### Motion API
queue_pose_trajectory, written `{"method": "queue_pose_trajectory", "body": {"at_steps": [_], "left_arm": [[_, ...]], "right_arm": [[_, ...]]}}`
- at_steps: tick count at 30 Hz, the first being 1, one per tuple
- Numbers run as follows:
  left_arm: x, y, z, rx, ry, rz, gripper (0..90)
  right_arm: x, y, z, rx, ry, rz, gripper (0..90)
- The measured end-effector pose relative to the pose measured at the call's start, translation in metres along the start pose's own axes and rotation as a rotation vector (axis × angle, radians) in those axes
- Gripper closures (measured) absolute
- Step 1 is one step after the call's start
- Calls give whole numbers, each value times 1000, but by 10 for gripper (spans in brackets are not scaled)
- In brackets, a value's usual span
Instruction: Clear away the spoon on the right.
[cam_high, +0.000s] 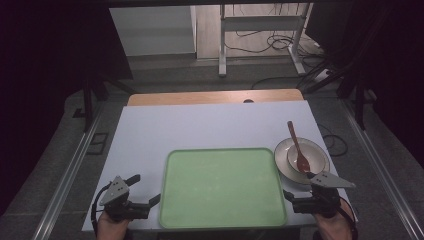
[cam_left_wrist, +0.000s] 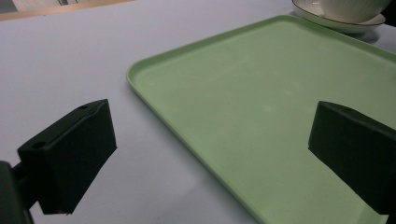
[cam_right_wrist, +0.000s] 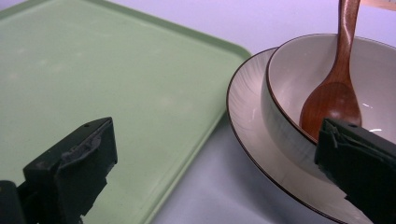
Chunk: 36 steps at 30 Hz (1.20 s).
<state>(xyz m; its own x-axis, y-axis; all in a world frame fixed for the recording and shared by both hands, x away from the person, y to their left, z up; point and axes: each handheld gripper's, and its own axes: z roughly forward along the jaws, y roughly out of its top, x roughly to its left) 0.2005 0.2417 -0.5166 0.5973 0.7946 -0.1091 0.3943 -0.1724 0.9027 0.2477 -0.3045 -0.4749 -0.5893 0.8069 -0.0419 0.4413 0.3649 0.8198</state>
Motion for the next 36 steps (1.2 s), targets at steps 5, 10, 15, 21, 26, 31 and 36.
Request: {"method": "queue_pose_trajectory", "body": {"at_steps": [5,10,15,21,26,31,36], "left_arm": [[0,0,0,-1,-1,-3,6],[0,0,0,2,-5,-11,5],[1,0,0,1,-8,-19,5],[1,0,0,5,-3,-19,5],[1,0,1,7,4,-9,6],[0,-1,1,8,17,12,6],[0,-1,2,10,22,15,6]], "right_arm": [[-1,1,-2,-6,-8,-3,0],[-1,3,-2,-1,-16,-2,0],[-2,7,-3,-1,-34,-9,0],[-7,11,-3,-8,-32,15,0],[-11,17,-2,-7,-34,29,0],[-13,22,0,1,-43,28,0],[-16,28,3,7,-45,32,0]]}}
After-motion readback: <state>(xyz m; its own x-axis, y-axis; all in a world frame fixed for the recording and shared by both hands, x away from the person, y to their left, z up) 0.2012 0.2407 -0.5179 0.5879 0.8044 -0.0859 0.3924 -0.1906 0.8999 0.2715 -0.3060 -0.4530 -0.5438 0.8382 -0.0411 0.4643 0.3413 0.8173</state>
